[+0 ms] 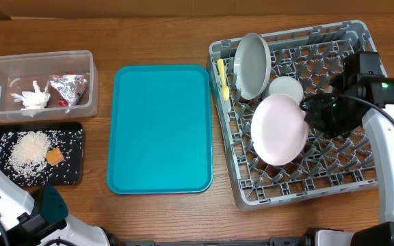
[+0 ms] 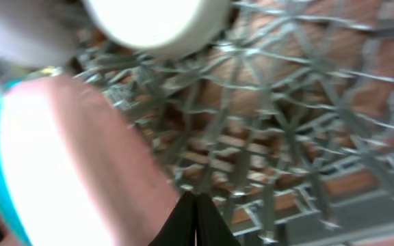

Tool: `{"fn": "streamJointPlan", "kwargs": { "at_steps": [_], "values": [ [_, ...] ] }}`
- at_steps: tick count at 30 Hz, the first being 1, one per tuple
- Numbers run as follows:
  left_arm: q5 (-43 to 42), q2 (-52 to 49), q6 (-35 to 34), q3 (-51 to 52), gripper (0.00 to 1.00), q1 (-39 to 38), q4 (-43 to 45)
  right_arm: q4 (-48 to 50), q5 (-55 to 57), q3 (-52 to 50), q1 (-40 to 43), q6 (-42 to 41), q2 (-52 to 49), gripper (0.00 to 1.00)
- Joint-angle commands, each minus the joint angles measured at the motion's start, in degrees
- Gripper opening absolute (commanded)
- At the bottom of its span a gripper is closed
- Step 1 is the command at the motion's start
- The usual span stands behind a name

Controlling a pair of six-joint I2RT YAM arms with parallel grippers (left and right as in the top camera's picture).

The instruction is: Sort waste into correct bins and load items into the dishwasher rack

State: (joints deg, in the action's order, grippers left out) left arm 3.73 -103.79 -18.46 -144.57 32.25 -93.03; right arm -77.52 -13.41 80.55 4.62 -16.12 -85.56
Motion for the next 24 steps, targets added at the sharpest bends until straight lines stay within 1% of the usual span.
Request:
{"fn": "streamJointPlan", "kwargs": {
  "at_steps": [1,7,10,13,17,18,21,22,23,24],
  "values": [
    [0.7,-0.6,0.2,0.2,1.00,0.0,0.1,0.9,-8.2,0.1,-0.2,5.0,0.4,0.04],
    [0.7,-0.6,0.2,0.2,1.00,0.0,0.1,0.7,-8.6,2.4,-0.2,6.0,0.4,0.04],
    [0.7,-0.6,0.2,0.2,1.00,0.0,0.1,-0.1,-12.4,4.5,-0.2,8.8,0.6,0.04],
    [0.7,-0.6,0.2,0.2,1.00,0.0,0.1,-0.4,-15.2,6.2,-0.2,9.3,1.2,0.04],
    [0.7,-0.6,0.2,0.2,1.00,0.0,0.1,-0.5,-14.0,8.6,-0.2,8.9,2.5,0.04],
    [0.7,-0.6,0.2,0.2,1.00,0.0,0.1,-0.5,-14.1,9.4,-0.2,8.9,2.8,0.06],
    [0.7,-0.6,0.2,0.2,1.00,0.0,0.1,-0.8,-14.2,12.8,-0.2,8.7,3.6,0.30],
    [0.7,-0.6,0.2,0.2,1.00,0.0,0.1,-1.0,-14.2,14.6,-0.2,8.7,4.2,0.44],
    [0.7,-0.6,0.2,0.2,1.00,0.0,0.1,-1.2,-14.3,15.3,-0.2,8.7,4.5,0.49],
    [0.7,-0.6,0.2,0.2,1.00,0.0,0.1,-1.4,-14.4,16.4,-0.2,8.7,5.1,0.62]
  ]
}}
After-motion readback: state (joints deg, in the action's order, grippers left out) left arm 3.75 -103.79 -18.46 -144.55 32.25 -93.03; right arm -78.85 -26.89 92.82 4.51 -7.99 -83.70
